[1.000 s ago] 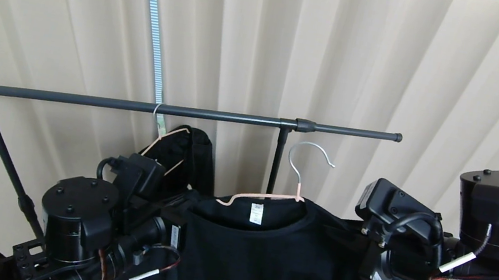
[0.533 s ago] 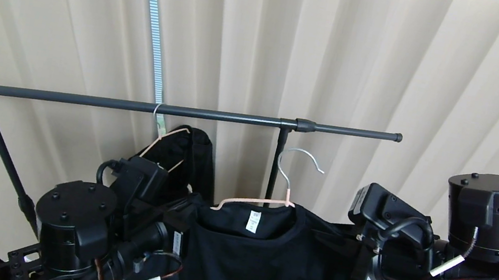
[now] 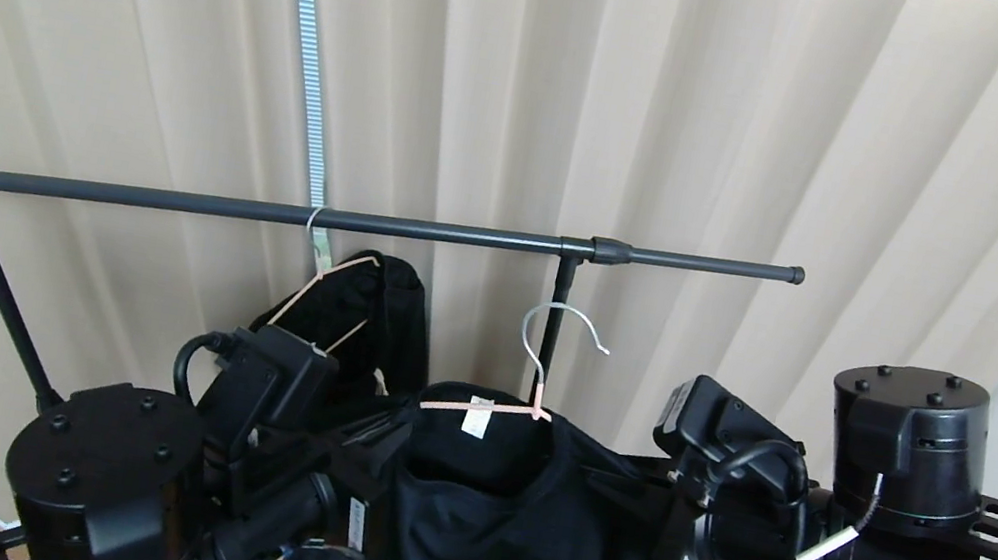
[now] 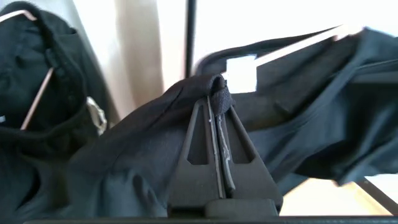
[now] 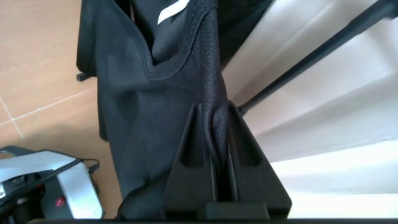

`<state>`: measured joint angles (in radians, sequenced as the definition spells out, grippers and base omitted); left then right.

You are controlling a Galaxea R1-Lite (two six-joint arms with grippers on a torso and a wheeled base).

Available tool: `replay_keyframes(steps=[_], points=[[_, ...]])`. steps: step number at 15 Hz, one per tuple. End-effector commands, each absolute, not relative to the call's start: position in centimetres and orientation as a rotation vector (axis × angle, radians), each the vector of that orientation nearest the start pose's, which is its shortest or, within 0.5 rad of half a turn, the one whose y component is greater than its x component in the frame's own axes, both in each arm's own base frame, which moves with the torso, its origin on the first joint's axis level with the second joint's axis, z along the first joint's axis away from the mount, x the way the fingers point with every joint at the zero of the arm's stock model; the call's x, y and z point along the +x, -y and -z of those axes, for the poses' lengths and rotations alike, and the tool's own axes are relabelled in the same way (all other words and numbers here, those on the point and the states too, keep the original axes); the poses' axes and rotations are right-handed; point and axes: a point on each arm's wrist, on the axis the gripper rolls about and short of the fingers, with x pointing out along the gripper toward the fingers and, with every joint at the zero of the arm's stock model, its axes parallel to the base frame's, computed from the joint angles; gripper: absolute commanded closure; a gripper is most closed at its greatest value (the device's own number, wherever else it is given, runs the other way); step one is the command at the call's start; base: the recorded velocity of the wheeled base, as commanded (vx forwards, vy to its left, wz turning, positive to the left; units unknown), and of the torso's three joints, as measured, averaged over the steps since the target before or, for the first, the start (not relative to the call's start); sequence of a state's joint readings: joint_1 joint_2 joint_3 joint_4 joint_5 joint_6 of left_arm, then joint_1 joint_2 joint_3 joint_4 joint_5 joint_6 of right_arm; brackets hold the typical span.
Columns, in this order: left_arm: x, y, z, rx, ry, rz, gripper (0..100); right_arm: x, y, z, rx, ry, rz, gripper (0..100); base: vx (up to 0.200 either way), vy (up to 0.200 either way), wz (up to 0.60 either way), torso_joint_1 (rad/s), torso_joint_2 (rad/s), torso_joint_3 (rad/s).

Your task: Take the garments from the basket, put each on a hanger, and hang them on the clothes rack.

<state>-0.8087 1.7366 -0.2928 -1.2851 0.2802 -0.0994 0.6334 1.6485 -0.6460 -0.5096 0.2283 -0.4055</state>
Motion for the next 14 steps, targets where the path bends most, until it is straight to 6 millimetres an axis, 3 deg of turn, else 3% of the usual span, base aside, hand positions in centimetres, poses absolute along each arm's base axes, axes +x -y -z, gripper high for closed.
replay_keyframes(steps=[1, 3, 5, 8, 10, 11, 12, 14], points=[[16.8, 17.7, -12.1, -0.022, -0.147, 0.549, 100, 21.7, -17.2, -13.5, -0.468, -0.347, -0.957, 100, 0.000, 0.000, 0.00, 0.000, 0.00, 0.000], [16.7, 17.8, -12.1, -0.022, -0.146, 0.555, 100, 21.7, -17.4, -13.3, -0.463, -0.347, -0.958, 100, 0.000, 0.000, 0.00, 0.000, 0.00, 0.000], [15.7, 18.0, -12.8, -0.033, -0.124, 0.594, 100, 22.0, -18.2, -11.9, -0.443, -0.334, -0.967, 100, 0.000, 0.000, 0.00, 0.000, 0.00, 0.000], [15.7, 17.9, -12.5, -0.008, -0.132, 0.589, 100, 21.7, -18.3, -11.8, -0.441, -0.328, -0.978, 100, 0.000, 0.000, 0.00, 0.000, 0.00, 0.000], [17.5, 16.1, -12.8, 0.015, -0.142, 0.489, 100, 21.1, -17.0, -13.3, -0.427, -0.287, -0.958, 100, 0.000, 0.000, 0.00, 0.000, 0.00, 0.000], [17.5, 16.1, -12.8, 0.015, -0.142, 0.489, 100, 21.1, -17.0, -13.3, -0.427, -0.287, -0.958, 100, 0.000, 0.000, 0.00, 0.000, 0.00, 0.000], [18.1, 14.3, -13.7, 0.010, -0.163, 0.503, 100, 20.9, -15.8, -14.5, -0.390, -0.243, -1.014, 100, 0.000, 0.000, 0.00, 0.000, 0.00, 0.000], [18.3, 13.2, -14.8, 0.003, -0.183, 0.528, 100, 20.5, -15.5, -14.2, -0.377, -0.248, -1.068, 100, 0.000, 0.000, 0.00, 0.000, 0.00, 0.000]])
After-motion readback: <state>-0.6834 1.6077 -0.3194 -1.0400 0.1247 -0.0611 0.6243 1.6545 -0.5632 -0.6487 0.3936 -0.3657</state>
